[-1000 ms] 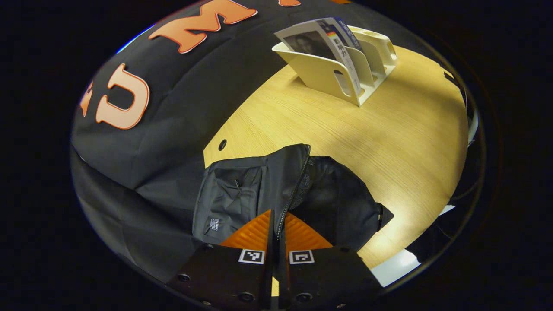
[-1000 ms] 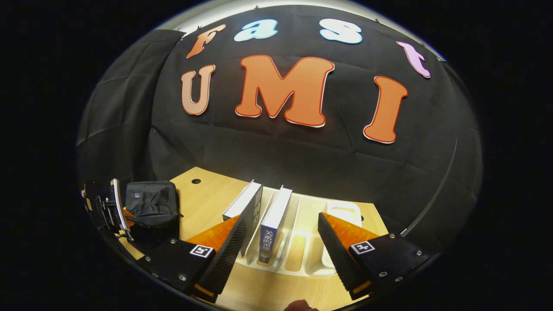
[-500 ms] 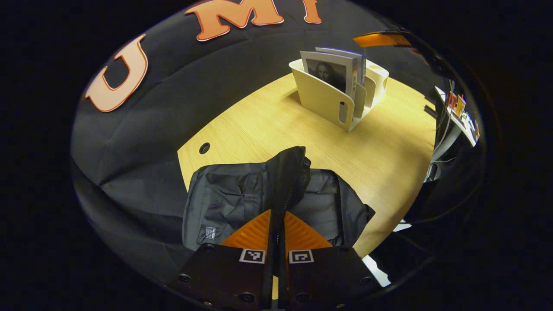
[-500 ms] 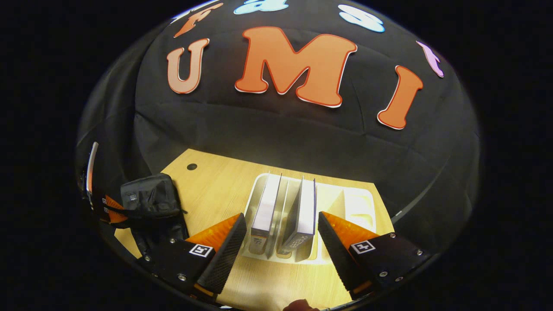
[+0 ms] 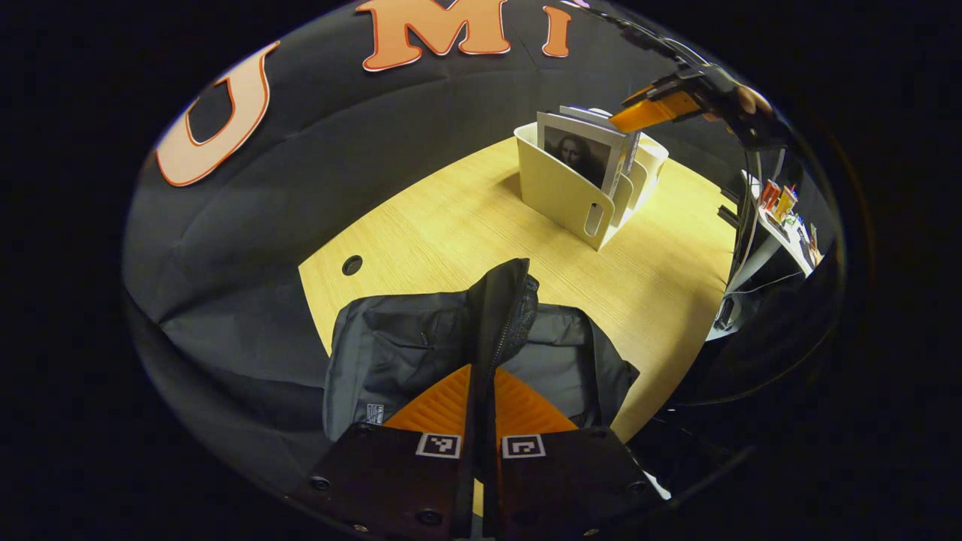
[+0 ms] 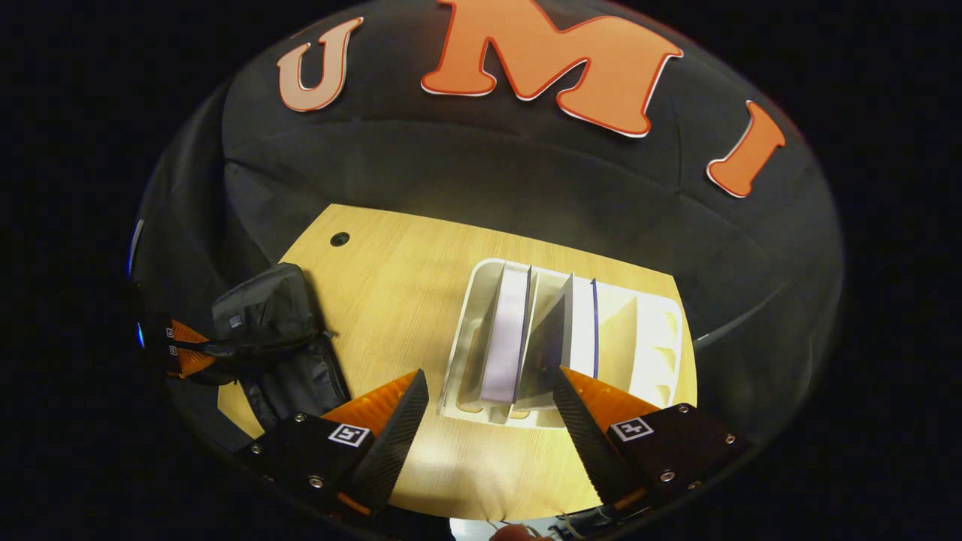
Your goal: Open the schoolbag, grab two books from the bookshelf and put them into the schoolbag.
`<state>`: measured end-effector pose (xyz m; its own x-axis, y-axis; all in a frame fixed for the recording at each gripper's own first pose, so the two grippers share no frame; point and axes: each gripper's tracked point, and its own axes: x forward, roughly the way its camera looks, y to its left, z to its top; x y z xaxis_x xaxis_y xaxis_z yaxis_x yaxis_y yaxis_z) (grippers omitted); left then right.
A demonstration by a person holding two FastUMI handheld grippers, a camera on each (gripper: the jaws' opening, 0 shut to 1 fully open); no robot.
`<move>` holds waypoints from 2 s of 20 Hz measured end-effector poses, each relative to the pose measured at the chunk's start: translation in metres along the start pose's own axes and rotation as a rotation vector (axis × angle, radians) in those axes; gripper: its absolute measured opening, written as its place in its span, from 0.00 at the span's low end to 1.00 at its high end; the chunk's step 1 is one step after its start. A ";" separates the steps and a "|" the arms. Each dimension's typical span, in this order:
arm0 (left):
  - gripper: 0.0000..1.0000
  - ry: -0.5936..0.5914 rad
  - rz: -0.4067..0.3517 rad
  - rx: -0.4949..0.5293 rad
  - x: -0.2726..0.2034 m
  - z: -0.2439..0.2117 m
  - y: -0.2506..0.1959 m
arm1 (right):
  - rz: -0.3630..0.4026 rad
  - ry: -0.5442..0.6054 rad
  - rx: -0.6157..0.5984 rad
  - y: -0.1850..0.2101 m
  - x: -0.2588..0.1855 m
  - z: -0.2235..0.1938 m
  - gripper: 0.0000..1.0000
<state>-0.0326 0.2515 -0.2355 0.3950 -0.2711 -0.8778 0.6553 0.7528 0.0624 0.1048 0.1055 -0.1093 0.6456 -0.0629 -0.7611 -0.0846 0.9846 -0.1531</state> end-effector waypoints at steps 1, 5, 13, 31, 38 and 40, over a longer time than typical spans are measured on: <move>0.06 -0.001 0.002 -0.002 0.001 0.000 0.000 | 0.002 0.018 -0.007 -0.002 0.009 0.005 1.00; 0.06 0.013 0.007 -0.034 0.002 -0.001 -0.005 | 0.066 0.129 -0.003 0.004 0.050 0.011 1.00; 0.06 0.073 0.045 -0.120 0.009 0.001 -0.007 | 0.144 0.296 0.041 0.015 0.102 0.004 0.87; 0.06 0.048 -0.183 -0.005 0.021 -0.011 0.010 | -0.084 0.293 0.347 0.003 -0.020 -0.043 0.35; 0.06 0.031 -0.230 0.105 0.019 -0.009 0.012 | -0.086 0.216 0.485 0.030 -0.092 -0.088 0.35; 0.05 0.025 -0.247 0.119 0.017 -0.008 0.010 | -0.046 0.183 0.537 0.043 -0.110 -0.097 0.35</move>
<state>-0.0247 0.2596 -0.2537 0.1989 -0.4211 -0.8849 0.8015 0.5895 -0.1004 -0.0433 0.1394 -0.0930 0.4935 -0.0881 -0.8653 0.3690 0.9221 0.1166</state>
